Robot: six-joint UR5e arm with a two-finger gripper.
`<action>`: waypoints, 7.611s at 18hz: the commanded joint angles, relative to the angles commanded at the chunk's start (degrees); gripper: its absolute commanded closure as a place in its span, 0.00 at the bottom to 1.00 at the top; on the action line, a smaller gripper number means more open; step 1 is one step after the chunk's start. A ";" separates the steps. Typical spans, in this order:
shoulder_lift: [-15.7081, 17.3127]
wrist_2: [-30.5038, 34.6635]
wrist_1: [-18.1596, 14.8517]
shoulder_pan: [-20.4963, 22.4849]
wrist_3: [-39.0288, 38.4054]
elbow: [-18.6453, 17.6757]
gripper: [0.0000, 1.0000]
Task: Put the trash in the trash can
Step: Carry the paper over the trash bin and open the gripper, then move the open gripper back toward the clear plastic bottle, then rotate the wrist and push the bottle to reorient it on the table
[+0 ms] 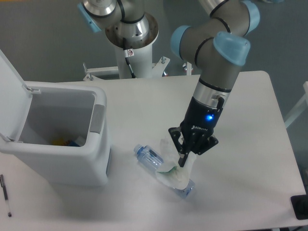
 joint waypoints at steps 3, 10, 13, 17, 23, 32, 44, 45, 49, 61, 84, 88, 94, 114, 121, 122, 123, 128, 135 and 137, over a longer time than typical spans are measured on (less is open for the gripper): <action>1.50 -0.35 0.00 -1.32 -1.94 0.00 0.91; 8.35 -5.70 -3.51 -2.55 -3.88 -0.88 0.91; 10.64 -7.38 -4.04 -4.74 -5.45 -1.05 0.91; 12.66 -7.38 -4.04 -8.52 -5.99 -2.89 0.89; 15.13 -7.12 -3.43 -10.81 -4.58 -8.35 0.78; 14.34 -6.68 -3.34 -11.17 -1.59 -9.40 0.28; 6.26 -3.62 -3.25 -9.07 -1.50 -2.90 0.00; 5.29 -2.47 -3.25 -7.58 -1.50 -2.55 0.00; 3.79 -2.20 -3.25 -3.18 -1.50 -2.28 0.00; -6.04 10.79 -5.18 1.05 -1.50 0.43 0.00; -27.23 32.78 -34.54 -5.37 -14.60 27.25 0.00; -27.59 33.31 -35.07 -5.37 -15.30 27.51 0.00; -28.29 33.75 -35.07 -5.89 -16.62 27.51 0.00; -32.69 43.41 -34.54 -9.41 -20.75 26.81 0.19; -32.95 43.86 -34.63 -9.58 -20.75 26.90 0.34; -32.78 43.77 -34.63 -9.58 -20.66 26.90 0.38; -32.69 43.68 -34.63 -9.67 -20.66 26.90 0.40; -32.07 43.42 -34.63 -10.02 -20.66 26.90 0.45; -31.46 43.07 -34.72 -10.11 -20.58 26.81 0.54; -30.49 42.54 -34.80 -10.11 -20.05 26.81 0.55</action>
